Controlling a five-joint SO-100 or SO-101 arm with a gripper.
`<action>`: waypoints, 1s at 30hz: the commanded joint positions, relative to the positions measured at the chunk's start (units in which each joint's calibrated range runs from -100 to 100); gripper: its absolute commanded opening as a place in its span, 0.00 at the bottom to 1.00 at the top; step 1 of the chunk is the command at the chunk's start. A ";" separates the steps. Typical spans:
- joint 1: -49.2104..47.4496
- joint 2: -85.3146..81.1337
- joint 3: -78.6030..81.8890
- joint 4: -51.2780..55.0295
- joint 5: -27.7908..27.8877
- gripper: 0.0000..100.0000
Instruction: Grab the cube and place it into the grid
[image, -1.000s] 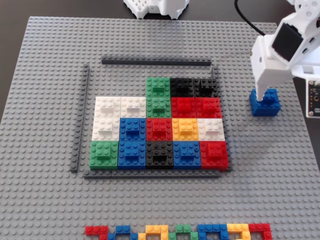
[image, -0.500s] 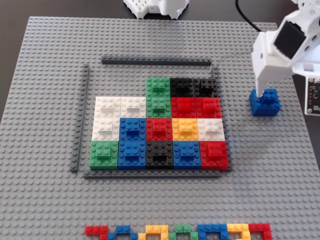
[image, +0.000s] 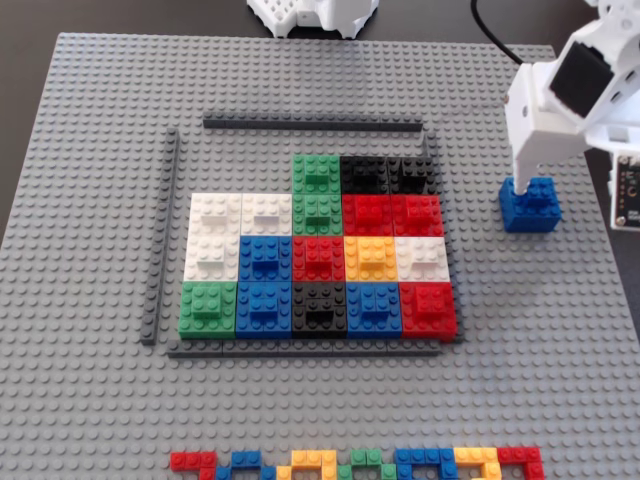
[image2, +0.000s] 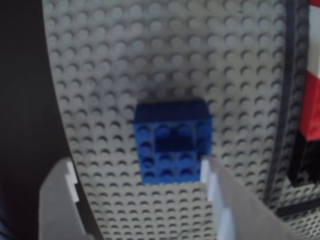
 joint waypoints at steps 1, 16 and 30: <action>-0.37 -3.23 -0.02 -0.37 0.34 0.29; 0.52 -3.92 0.89 -0.71 0.78 0.13; 0.96 -5.81 0.71 -0.22 1.03 0.06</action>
